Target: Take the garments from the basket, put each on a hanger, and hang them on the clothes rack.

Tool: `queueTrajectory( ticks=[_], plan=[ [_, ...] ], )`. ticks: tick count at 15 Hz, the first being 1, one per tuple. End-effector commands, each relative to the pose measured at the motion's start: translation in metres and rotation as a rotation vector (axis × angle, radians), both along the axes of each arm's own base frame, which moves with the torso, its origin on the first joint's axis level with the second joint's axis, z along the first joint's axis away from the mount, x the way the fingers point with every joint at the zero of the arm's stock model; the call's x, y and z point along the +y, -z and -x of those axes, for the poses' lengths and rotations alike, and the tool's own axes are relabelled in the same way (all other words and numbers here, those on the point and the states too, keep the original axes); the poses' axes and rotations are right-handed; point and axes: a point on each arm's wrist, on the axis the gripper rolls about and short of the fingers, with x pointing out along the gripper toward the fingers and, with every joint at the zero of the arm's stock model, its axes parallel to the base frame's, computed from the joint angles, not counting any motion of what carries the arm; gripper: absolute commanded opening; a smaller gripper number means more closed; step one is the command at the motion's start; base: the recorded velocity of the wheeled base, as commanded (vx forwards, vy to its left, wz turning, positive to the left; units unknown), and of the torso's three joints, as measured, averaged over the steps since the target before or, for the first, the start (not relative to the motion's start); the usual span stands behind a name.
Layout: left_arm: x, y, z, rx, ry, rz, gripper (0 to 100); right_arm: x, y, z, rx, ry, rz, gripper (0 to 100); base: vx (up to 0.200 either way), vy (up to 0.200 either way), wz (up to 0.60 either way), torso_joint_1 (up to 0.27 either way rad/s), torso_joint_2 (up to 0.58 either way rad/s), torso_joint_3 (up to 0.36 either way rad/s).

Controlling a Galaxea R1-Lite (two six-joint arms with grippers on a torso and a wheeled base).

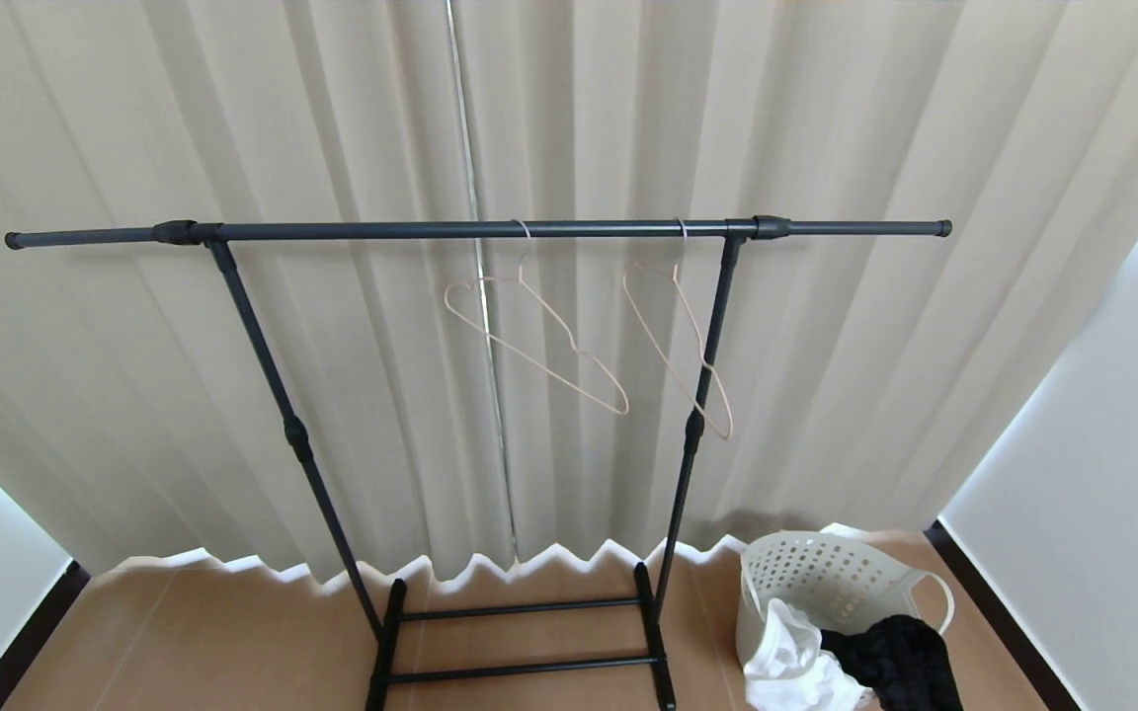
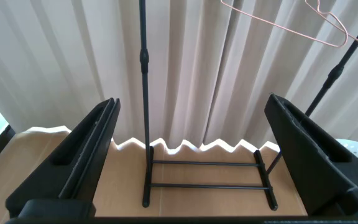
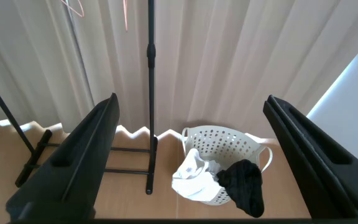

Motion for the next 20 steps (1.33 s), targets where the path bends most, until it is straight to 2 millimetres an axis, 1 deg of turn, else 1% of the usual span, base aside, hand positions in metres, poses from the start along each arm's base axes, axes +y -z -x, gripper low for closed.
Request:
queueTrajectory(
  ticks=[1,19,20],
  plan=[
    [0.0000,0.0000,0.0000,0.000,0.000,0.000,100,0.0000,0.0000,0.0000,-0.001,-0.002,0.002,100,0.000,0.000,0.00,0.000,0.00,0.000],
    [0.0000,0.0000,0.0000,0.000,0.000,0.002,100,0.0000,-0.0003,0.0000,-0.003,0.004,-0.008,100,0.000,0.000,0.00,0.000,0.00,0.000],
    [0.0000,0.0000,0.0000,0.000,0.001,0.000,100,0.0000,-0.0003,0.0000,-0.003,0.006,-0.011,100,0.000,0.000,0.00,-0.124,0.25,0.129]
  ],
)
